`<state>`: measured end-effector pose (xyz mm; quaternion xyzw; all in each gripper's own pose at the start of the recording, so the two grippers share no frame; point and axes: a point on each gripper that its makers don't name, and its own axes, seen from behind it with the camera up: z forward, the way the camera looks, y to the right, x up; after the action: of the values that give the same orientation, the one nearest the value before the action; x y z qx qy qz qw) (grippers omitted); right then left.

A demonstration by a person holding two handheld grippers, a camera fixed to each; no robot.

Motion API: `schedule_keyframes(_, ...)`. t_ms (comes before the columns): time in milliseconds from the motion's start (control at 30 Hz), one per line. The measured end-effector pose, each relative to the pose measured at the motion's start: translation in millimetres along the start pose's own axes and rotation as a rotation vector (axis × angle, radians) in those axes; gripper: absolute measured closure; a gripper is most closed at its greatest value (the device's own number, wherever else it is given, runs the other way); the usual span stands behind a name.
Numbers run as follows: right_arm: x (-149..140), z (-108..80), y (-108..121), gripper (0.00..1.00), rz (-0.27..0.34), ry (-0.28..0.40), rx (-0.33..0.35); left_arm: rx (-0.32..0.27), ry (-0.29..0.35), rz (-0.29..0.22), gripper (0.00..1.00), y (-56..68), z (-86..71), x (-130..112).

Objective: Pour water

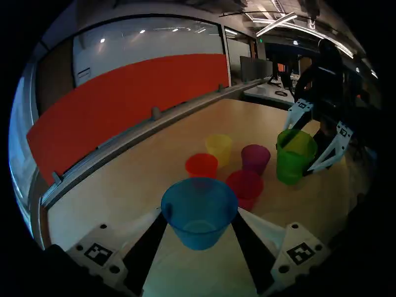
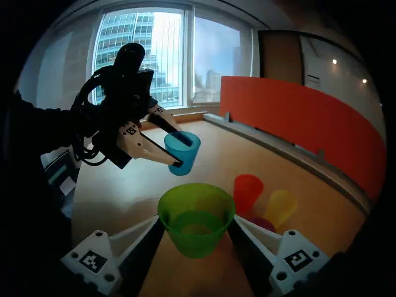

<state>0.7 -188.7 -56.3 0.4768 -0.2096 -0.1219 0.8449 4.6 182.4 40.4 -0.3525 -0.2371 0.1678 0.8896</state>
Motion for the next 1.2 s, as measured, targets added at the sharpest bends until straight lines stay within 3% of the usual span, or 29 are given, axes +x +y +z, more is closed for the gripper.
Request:
schedule_keyframes(667, -42, 13.4, -3, 0.12, -0.03, -0.106, 0.033, -0.089, -0.146, 0.045, 0.14, 12.4, 36.7, -42)
schedule_keyframes(1200, -61, 25.1, -4, 0.12, -0.018, -0.135, 0.048, -0.124, -0.169, 0.019, 0.14, 22.1, 54.1, -62)
